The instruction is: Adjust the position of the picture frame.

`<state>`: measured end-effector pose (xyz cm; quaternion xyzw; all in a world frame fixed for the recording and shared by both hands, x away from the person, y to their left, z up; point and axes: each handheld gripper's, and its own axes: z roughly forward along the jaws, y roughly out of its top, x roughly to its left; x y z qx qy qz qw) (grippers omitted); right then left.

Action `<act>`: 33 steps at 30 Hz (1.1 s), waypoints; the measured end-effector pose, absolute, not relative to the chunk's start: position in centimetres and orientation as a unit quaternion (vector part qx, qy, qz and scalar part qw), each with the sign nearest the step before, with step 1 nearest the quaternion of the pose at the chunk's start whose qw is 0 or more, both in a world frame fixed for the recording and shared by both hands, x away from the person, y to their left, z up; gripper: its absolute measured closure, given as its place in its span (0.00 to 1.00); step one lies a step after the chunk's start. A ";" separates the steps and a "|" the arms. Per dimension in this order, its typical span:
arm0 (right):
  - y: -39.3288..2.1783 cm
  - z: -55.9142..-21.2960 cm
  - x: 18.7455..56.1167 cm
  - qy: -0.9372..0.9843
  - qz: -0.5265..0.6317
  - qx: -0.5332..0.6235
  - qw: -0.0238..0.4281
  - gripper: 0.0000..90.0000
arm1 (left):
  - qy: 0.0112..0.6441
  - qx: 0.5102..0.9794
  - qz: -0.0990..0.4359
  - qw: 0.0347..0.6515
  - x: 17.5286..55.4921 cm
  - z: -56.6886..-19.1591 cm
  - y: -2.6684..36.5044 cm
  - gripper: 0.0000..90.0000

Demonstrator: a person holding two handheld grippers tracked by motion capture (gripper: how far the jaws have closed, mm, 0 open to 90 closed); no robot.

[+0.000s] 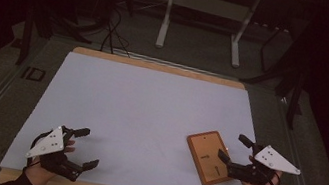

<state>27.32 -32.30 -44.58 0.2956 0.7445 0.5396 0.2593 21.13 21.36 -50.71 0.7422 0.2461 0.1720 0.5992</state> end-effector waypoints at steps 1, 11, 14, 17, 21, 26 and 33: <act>-32.4 -44.6 27.5 0.745 0.537 0.300 0.257 0.12 | 0.245 0.743 0.171 0.599 21.1 -50.7 21.3 0.01; -33.4 -46.3 29.9 0.748 0.524 0.337 0.229 0.15 | 0.244 0.745 0.167 0.597 21.2 -50.8 21.2 0.01; -33.5 -47.0 30.4 0.750 0.519 0.342 0.228 0.16 | 0.244 0.746 0.166 0.597 21.2 -50.8 21.2 0.01; -33.4 -47.7 30.7 0.755 0.507 0.345 0.230 0.17 | 0.243 0.747 0.165 0.597 21.2 -50.9 21.2 0.01; -33.6 -48.6 31.1 0.757 0.498 0.356 0.228 0.26 | 0.243 0.747 0.165 0.596 21.2 -50.9 21.2 0.01; -33.9 -49.8 31.6 0.765 0.482 0.366 0.222 0.33 | 0.243 0.747 0.164 0.596 21.2 -50.9 21.2 0.01; -34.0 -51.1 31.7 0.771 0.466 0.379 0.213 0.46 | 0.243 0.748 0.164 0.596 21.2 -50.9 21.2 0.01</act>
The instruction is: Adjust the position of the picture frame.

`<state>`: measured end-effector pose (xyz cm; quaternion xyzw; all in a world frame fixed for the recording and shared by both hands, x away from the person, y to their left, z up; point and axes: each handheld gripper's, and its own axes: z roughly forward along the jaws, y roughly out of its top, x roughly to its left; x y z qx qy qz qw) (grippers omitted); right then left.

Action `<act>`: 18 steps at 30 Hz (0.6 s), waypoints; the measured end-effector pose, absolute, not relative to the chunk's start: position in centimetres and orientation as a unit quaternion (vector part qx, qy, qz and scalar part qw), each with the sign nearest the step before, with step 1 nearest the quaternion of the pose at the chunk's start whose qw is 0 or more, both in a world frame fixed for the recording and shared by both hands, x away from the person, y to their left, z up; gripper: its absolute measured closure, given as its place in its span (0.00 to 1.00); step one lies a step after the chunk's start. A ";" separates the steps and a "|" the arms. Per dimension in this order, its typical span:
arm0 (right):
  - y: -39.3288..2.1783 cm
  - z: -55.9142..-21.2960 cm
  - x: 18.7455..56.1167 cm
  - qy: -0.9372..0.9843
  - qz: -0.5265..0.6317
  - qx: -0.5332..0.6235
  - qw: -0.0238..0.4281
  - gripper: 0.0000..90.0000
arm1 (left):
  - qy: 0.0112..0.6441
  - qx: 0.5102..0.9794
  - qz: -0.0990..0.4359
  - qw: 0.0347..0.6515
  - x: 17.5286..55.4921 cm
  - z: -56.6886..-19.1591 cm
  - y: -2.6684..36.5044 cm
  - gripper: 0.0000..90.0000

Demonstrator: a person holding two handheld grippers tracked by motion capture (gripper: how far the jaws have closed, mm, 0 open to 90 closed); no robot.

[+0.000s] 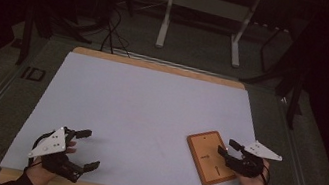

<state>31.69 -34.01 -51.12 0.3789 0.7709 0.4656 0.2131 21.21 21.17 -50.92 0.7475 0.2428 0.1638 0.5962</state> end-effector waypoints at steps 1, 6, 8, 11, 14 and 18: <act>-34.0 -51.4 31.7 0.775 0.459 0.380 0.211 0.51 | 0.243 0.748 0.163 0.596 21.2 -50.9 21.2 0.01; -34.1 -52.0 31.8 0.778 0.451 0.387 0.203 0.61 | 0.243 0.748 0.161 0.596 21.2 -51.0 21.1 0.01; -34.1 -52.2 31.8 0.778 0.450 0.390 0.200 0.62 | 0.243 0.748 0.160 0.596 21.2 -51.0 21.1 0.01; -34.2 -52.5 31.8 0.780 0.446 0.392 0.198 0.66 | 0.244 0.748 0.160 0.596 21.3 -51.0 21.1 0.01; -34.3 -52.8 31.7 0.781 0.444 0.394 0.194 0.72 | 0.243 0.749 0.160 0.595 21.3 -51.0 21.1 0.01; -34.5 -53.2 31.7 0.782 0.440 0.398 0.190 0.78 | 0.243 0.750 0.160 0.594 21.3 -51.0 21.1 0.01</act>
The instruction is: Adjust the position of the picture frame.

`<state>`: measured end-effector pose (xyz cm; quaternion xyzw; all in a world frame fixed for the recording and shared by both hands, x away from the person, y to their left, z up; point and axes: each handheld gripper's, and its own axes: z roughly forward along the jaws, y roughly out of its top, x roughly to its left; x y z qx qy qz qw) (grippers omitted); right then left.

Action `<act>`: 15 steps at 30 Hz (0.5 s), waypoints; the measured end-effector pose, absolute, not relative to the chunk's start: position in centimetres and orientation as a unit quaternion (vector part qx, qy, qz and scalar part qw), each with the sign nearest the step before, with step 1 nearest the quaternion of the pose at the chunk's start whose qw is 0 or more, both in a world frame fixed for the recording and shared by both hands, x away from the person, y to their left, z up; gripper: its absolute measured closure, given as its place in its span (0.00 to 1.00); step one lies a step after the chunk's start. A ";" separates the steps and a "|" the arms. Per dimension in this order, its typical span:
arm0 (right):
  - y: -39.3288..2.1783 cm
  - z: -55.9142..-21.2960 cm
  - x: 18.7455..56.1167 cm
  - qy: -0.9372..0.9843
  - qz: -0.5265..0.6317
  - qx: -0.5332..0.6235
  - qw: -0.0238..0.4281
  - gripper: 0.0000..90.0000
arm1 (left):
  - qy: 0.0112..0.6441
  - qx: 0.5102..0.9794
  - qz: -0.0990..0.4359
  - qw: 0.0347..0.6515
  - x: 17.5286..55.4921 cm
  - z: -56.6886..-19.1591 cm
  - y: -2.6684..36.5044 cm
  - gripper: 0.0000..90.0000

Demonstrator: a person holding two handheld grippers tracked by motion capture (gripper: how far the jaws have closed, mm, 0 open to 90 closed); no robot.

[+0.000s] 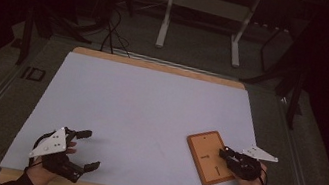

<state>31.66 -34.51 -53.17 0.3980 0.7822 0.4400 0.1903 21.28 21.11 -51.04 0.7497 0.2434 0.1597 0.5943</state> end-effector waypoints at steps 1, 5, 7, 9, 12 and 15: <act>-34.6 -53.4 31.7 0.783 0.440 0.399 0.186 0.83 | 0.243 0.750 0.160 0.594 21.3 -51.0 21.1 0.01; -34.5 -53.6 31.7 0.784 0.439 0.397 0.188 0.87 | 0.244 0.750 0.158 0.594 21.3 -51.1 21.1 0.01; -34.5 -53.6 31.8 0.782 0.438 0.401 0.191 0.91 | 0.244 0.751 0.159 0.593 21.3 -51.1 21.1 0.01; -34.6 -53.7 31.9 0.778 0.442 0.406 0.188 0.92 | 0.244 0.751 0.159 0.593 21.4 -51.2 21.1 0.01; -34.5 -53.7 31.9 0.776 0.443 0.409 0.188 0.93 | 0.244 0.752 0.158 0.592 21.4 -51.2 21.0 0.01; -34.5 -53.7 31.9 0.775 0.443 0.411 0.186 0.94 | 0.244 0.752 0.157 0.591 21.5 -51.3 21.0 0.01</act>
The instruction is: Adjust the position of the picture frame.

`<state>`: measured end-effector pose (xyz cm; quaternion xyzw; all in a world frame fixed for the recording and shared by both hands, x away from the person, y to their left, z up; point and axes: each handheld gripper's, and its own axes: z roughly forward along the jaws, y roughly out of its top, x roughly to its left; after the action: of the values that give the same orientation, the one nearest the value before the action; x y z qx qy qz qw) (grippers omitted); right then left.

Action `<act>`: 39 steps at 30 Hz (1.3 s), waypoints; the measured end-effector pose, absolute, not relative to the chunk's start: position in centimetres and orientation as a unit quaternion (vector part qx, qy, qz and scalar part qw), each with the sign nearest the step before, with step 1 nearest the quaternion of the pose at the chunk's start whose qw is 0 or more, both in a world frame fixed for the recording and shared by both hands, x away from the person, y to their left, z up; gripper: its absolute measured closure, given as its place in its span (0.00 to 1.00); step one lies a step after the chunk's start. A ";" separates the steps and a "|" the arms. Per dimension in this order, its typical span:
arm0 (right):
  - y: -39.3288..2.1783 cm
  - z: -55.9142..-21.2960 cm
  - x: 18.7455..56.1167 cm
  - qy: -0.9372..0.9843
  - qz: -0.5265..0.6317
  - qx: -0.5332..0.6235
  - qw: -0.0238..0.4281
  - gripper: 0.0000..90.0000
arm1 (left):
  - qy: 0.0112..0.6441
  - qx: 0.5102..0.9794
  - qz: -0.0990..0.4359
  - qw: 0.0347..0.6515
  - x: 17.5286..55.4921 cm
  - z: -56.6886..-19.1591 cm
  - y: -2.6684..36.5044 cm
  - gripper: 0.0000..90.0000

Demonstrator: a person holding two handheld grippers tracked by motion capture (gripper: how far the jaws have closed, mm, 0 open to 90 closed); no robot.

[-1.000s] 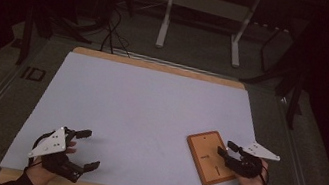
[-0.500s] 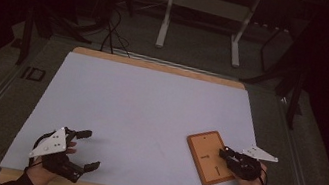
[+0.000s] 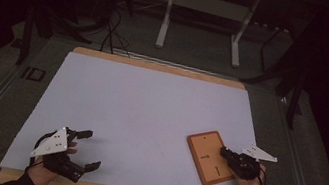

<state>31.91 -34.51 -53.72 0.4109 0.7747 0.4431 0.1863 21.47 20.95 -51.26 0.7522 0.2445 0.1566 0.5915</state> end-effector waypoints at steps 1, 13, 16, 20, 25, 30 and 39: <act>-34.5 -53.7 31.9 0.775 0.442 0.412 0.186 0.94 | 0.244 0.753 0.157 0.591 21.5 -51.2 20.9 0.01; -34.6 -53.0 31.9 0.773 0.442 0.415 0.188 0.94 | 0.245 0.751 0.160 0.592 21.4 -51.2 21.2 0.01; -34.7 -52.4 31.9 0.771 0.446 0.412 0.193 0.94 | 0.246 0.751 0.159 0.592 21.5 -51.2 21.1 0.01; -34.8 -51.7 31.9 0.769 0.449 0.409 0.201 0.94 | 0.246 0.751 0.158 0.592 21.5 -51.2 21.1 0.01; -34.7 -50.6 32.0 0.772 0.450 0.398 0.208 0.94 | 0.246 0.750 0.159 0.593 21.4 -51.1 21.1 0.01; -34.3 -49.8 32.2 0.773 0.453 0.392 0.208 0.94 | 0.246 0.750 0.158 0.593 21.5 -51.1 21.1 0.01; -32.6 -48.3 33.0 0.783 0.461 0.365 0.202 0.94 | 0.246 0.749 0.157 0.595 21.4 -51.1 21.1 0.01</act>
<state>33.05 -32.57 -48.25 0.3653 0.7832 0.4608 0.2022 21.43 21.11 -51.13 0.7489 0.2456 0.1573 0.5950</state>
